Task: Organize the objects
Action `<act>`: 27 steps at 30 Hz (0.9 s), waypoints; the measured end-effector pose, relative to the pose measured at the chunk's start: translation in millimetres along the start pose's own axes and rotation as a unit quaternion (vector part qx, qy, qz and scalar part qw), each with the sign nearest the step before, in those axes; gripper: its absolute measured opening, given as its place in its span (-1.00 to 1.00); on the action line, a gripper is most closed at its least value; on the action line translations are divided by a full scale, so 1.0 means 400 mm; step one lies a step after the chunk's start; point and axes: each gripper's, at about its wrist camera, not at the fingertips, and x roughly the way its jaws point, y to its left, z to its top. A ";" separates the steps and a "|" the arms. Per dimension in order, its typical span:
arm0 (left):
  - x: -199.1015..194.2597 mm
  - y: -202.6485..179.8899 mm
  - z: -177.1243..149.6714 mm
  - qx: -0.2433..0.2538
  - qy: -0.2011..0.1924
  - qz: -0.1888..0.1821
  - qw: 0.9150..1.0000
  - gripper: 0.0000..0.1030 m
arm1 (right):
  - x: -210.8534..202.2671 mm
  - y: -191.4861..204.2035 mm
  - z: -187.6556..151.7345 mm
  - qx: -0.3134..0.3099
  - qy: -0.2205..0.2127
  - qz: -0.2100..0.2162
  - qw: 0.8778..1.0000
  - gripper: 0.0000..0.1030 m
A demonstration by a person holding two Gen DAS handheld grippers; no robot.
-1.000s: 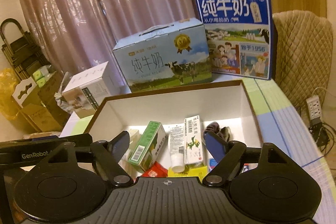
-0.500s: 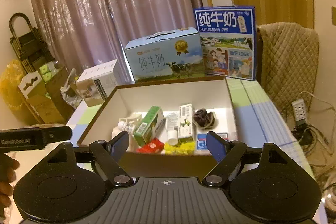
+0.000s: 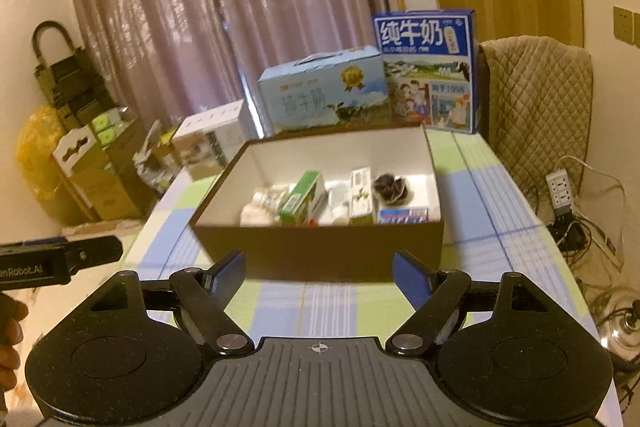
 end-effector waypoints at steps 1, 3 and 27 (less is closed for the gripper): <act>-0.017 -0.005 -0.012 0.006 0.002 0.001 1.000 0.98 | -0.012 0.006 -0.011 -0.001 0.003 0.001 1.000 0.51; -0.051 -0.012 -0.033 0.016 0.002 0.006 1.000 0.98 | -0.036 0.017 -0.032 0.000 0.008 0.006 1.000 0.51; -0.241 -0.055 -0.202 0.015 0.050 0.012 0.999 0.98 | -0.217 0.084 -0.189 -0.012 0.053 0.027 0.998 0.51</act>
